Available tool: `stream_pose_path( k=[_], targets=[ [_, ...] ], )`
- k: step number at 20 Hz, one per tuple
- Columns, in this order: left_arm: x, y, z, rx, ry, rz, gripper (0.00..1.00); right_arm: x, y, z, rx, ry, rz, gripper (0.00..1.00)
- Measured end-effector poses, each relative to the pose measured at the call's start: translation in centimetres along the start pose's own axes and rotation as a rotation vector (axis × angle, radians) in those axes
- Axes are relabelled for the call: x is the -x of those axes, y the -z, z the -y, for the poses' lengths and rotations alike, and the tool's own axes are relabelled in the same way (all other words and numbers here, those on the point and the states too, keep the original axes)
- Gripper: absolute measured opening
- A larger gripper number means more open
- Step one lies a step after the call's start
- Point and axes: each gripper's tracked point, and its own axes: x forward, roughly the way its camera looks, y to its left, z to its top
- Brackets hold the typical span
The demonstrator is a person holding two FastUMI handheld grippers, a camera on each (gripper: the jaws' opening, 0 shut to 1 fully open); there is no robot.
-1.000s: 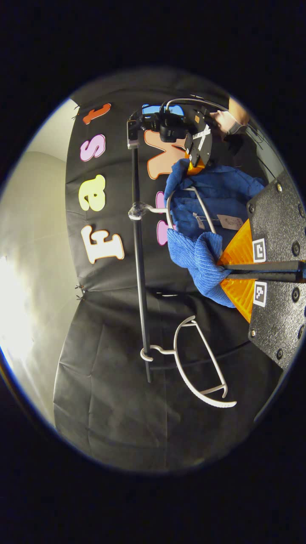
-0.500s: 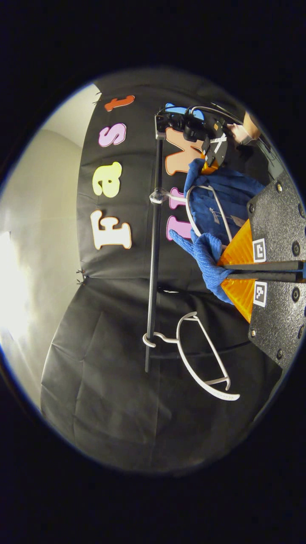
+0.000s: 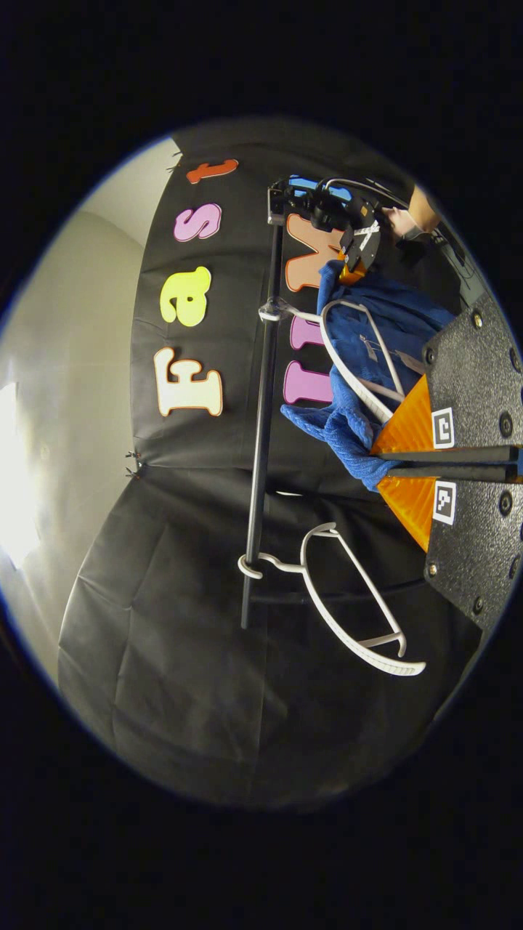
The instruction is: Grasp the clothes on the hanger with both hands and then place them into the laundry hamper below.
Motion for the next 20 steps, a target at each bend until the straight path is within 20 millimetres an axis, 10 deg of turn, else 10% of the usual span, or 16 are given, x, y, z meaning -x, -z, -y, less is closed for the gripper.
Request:
stream_pose_path(
  k=[20],
  targets=[
    [-6.7, 6.7, -2.3, 0.033, 0.078, -0.036, 0.02, -2.2, 3.0, 1.7, 0.023, 0.085, -0.042, 0.05]
  ],
)
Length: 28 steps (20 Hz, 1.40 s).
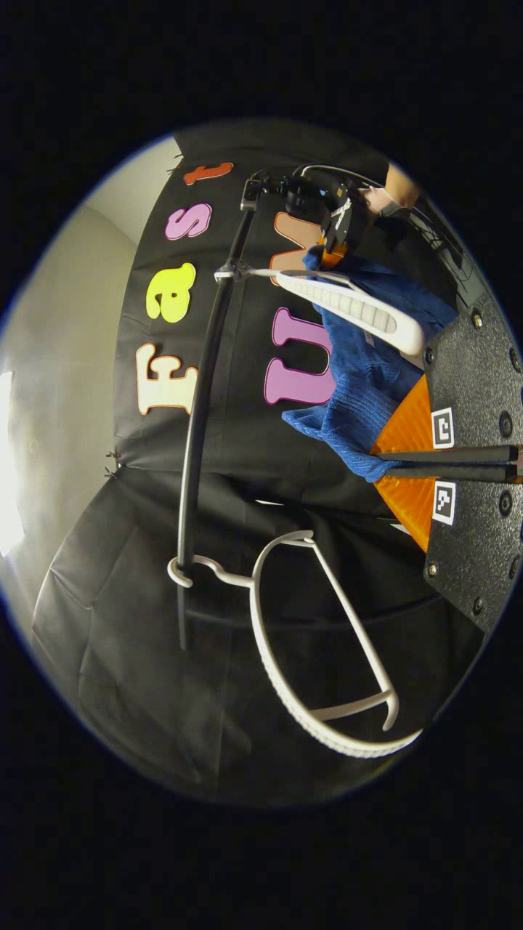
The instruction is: Grasp the clothes on the hanger with both hands and then place them into the laundry hamper below.
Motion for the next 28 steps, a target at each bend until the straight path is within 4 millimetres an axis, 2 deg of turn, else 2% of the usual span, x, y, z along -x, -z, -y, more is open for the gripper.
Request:
stream_pose_path(
  k=[7, 16, 19, 20, 21, 23, 28],
  targets=[
    [-1.3, 3.7, -0.2, -0.001, 0.009, -0.051, 0.02, 0.7, 4.5, 1.1, -0.01, 0.025, -0.082, 0.04],
    [-0.6, 8.7, -0.6, 0.0, -0.003, -0.109, 0.02, 1.1, 8.4, 1.6, -0.01, 0.024, -0.156, 0.05],
    [0.0, 10.3, -0.6, -0.01, -0.009, -0.132, 0.02, 2.7, 9.6, 1.5, -0.001, 0.024, -0.174, 0.05],
    [0.1, 10.8, -0.5, -0.017, -0.012, -0.141, 0.02, 3.2, 10.0, 1.6, 0.0, 0.029, -0.184, 0.0],
    [0.4, 11.4, -0.2, -0.021, -0.006, -0.153, 0.02, 3.6, 10.6, 1.4, -0.009, 0.021, -0.203, 0.05],
    [1.2, 12.5, 0.2, -0.035, 0.003, -0.175, 0.02, 4.4, 12.1, 1.5, -0.012, 0.021, -0.231, 0.05],
    [2.1, 14.6, 2.9, -0.101, 0.052, -0.215, 0.02, 7.6, 14.8, 1.7, -0.01, 0.017, -0.289, 0.05]
  ],
)
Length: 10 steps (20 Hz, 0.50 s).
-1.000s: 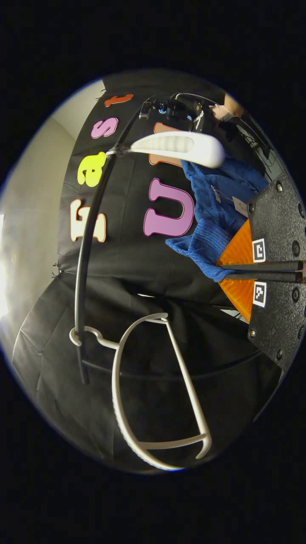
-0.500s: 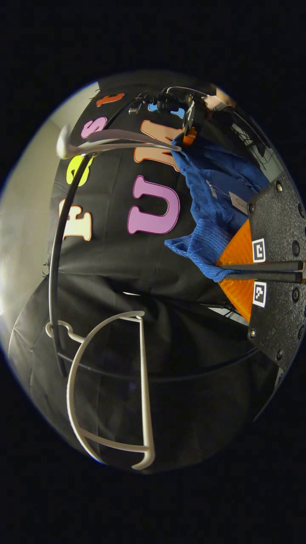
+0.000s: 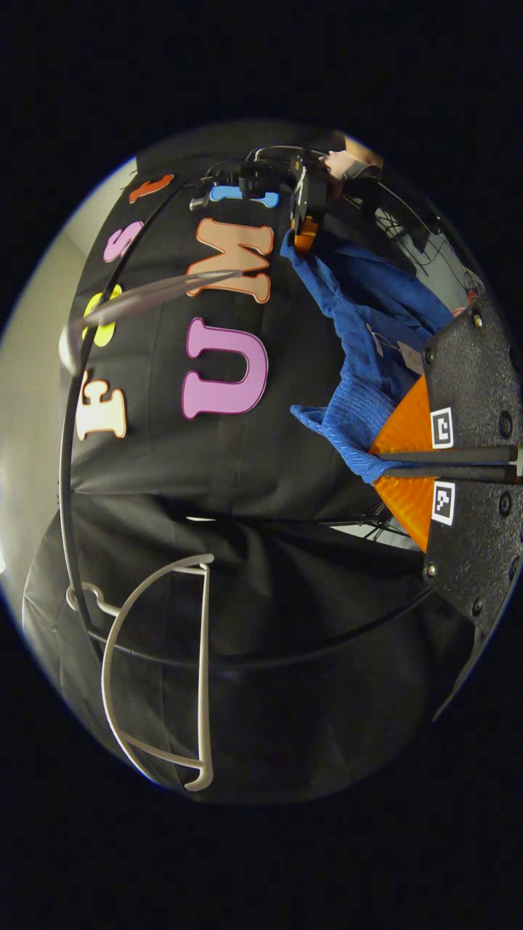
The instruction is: Grasp the clothes on the hanger with both hands and then place them into the laundry hamper below.
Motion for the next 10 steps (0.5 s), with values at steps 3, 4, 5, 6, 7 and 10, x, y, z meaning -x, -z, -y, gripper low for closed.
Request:
stream_pose_path(
  k=[3, 4, 5, 6, 7, 10],
  targets=[
    [0.0, 0.3, 2.9, -0.029, 0.056, -0.004, 0.02, 1.4, 0.7, -0.3, 0.001, -0.01, -0.011, 0.05],
    [-0.2, 0.2, 3.9, -0.043, 0.08, 0.001, 0.02, 1.9, 0.6, -0.5, 0.001, -0.017, -0.011, 0.05],
    [-0.3, -0.1, 5.1, -0.056, 0.107, 0.005, 0.02, 2.4, 0.6, -0.8, 0.0, -0.025, -0.009, 0.04],
    [-0.2, -0.3, 6.2, -0.067, 0.134, 0.012, 0.02, 3.0, 0.4, -1.0, -0.001, -0.033, -0.005, 0.04],
    [-0.4, -0.5, 7.6, -0.074, 0.165, 0.019, 0.02, 3.6, 0.0, -1.2, -0.002, -0.04, 0.0, 0.04],
    [-1.0, -2.0, 11.9, -0.068, 0.268, 0.05, 0.02, 5.5, -1.4, -1.6, -0.006, -0.06, 0.026, 0.0]
  ],
)
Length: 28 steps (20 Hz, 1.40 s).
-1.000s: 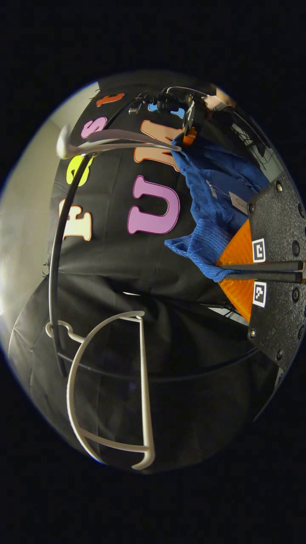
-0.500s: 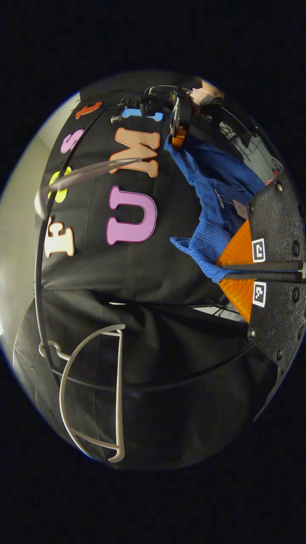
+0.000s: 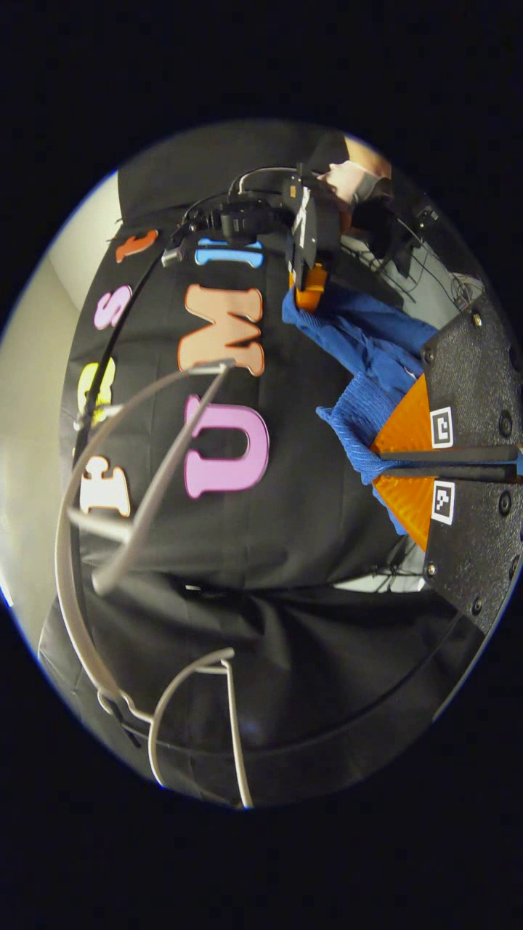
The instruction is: Grasp the clothes on the hanger with both hands and then place them into the laundry hamper below.
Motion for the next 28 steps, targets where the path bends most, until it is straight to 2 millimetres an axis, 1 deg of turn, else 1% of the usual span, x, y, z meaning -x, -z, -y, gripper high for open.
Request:
stream_pose_path(
  k=[1, 2, 3, 4, 5, 6, 7, 8, 10, 12, 13, 14, 16, 18, 19, 22, 26, 27, 28],
  targets=[
    [-0.5, -0.7, 1.3, 0.004, 0.034, 0.011, 0.02, 0.6, -0.6, -0.1, -0.003, -0.007, 0.011, 0.0],
    [-0.8, -1.2, 2.7, 0.006, 0.065, 0.022, 0.02, 1.2, -1.2, -0.1, -0.005, -0.01, 0.023, 0.04],
    [-1.1, -1.6, 4.0, 0.004, 0.095, 0.031, 0.02, 1.8, -1.9, 0.0, -0.006, -0.016, 0.035, 0.0],
    [-1.5, -2.0, 5.2, 0.003, 0.123, 0.04, 0.02, 2.2, -2.6, 0.1, -0.006, -0.017, 0.049, 0.05],
    [-1.9, -2.6, 6.3, 0.003, 0.149, 0.051, 0.02, 3.0, -3.2, 0.3, -0.009, -0.018, 0.063, 0.0],
    [-2.1, -3.3, 7.3, 0.005, 0.174, 0.063, 0.02, 3.5, -4.0, 0.4, -0.015, -0.023, 0.076, 0.04],
    [-2.3, -4.0, 8.2, 0.009, 0.196, 0.076, 0.02, 4.1, -4.6, 0.5, -0.022, -0.027, 0.088, 0.04],
    [-2.6, -4.6, 8.9, 0.015, 0.217, 0.088, 0.02, 4.7, -5.2, 0.6, -0.027, -0.029, 0.099, 0.04],
    [-3.3, -5.3, 10.1, 0.026, 0.247, 0.105, 0.03, 5.5, -6.2, 0.6, -0.032, -0.04, 0.116, 0.05],
    [-3.7, -5.3, 11.0, 0.034, 0.266, 0.103, 0.02, 6.0, -6.4, 0.6, -0.034, -0.048, 0.119, 0.05],
    [-3.8, -5.0, 11.3, 0.037, 0.273, 0.098, 0.02, 6.2, -6.2, 0.6, -0.033, -0.049, 0.119, 0.05],
    [-4.1, -4.6, 11.7, 0.039, 0.278, 0.091, 0.02, 6.2, -5.7, 0.8, -0.03, -0.048, 0.11, 0.05],
    [-4.6, -3.0, 12.1, 0.047, 0.289, 0.061, 0.02, 6.0, -3.8, 1.1, -0.033, -0.042, 0.076, 0.04],
    [-5.1, -0.5, 12.3, 0.053, 0.297, 0.013, 0.01, 5.7, -1.3, 1.4, -0.044, -0.037, 0.026, 0.04],
    [-5.6, 0.8, 12.3, 0.054, 0.297, -0.011, 0.02, 5.4, 0.2, 1.7, -0.047, -0.032, -0.001, 0.04],
    [-6.7, 4.3, 11.9, 0.047, 0.285, -0.091, 0.02, 5.0, 4.6, 1.9, -0.05, -0.028, -0.087, 0.05],
    [-7.1, 9.4, 11.0, 0.027, 0.27, -0.187, 0.02, 4.7, 9.8, 1.7, -0.053, -0.029, -0.19, 0.05],
    [-7.1, 10.2, 10.9, 0.028, 0.267, -0.208, 0.02, 4.7, 11.0, 1.5, -0.05, -0.032, -0.213, 0.1],
    [-7.3, 11.1, 10.7, 0.029, 0.264, -0.229, 0.03, 4.6, 12.2, 1.4, -0.048, -0.035, -0.237, 0.05]
  ],
)
